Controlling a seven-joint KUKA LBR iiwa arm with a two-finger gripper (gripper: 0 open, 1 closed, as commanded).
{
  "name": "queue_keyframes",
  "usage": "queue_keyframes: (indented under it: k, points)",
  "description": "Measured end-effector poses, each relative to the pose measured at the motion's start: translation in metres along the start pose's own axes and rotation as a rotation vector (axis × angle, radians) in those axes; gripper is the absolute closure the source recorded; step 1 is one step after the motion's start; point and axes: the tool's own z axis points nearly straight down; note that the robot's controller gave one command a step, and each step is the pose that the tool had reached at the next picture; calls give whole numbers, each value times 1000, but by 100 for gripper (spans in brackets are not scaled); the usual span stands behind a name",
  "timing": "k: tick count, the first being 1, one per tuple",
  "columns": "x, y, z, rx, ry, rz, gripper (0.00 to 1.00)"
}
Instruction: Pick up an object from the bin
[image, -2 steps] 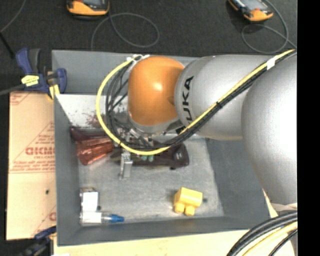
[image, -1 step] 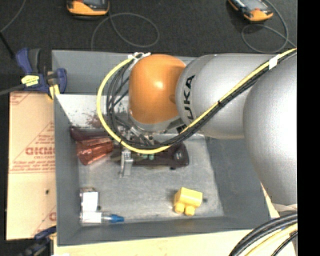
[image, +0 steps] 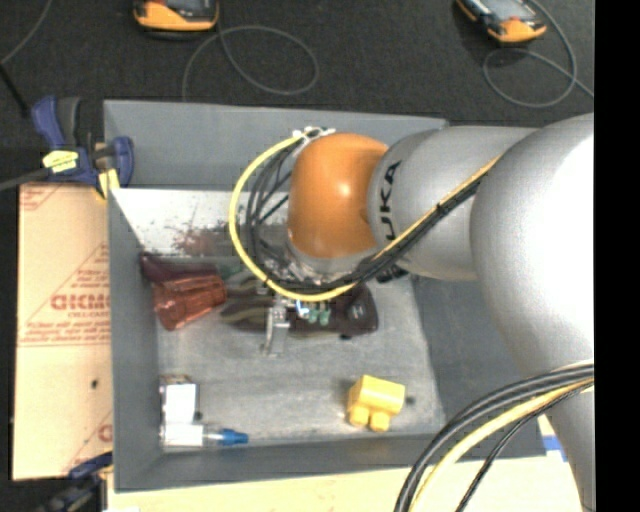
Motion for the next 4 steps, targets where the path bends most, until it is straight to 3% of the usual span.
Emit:
queue_keyframes:
  k: [1, 3, 4]
  points:
    - [-23, -23, 38, 3, 0, -193, 0]
    - [-29, -47, 47, 1, -5, -4, 0]
    - [-28, -37, 42, -3, -9, -90, 100]
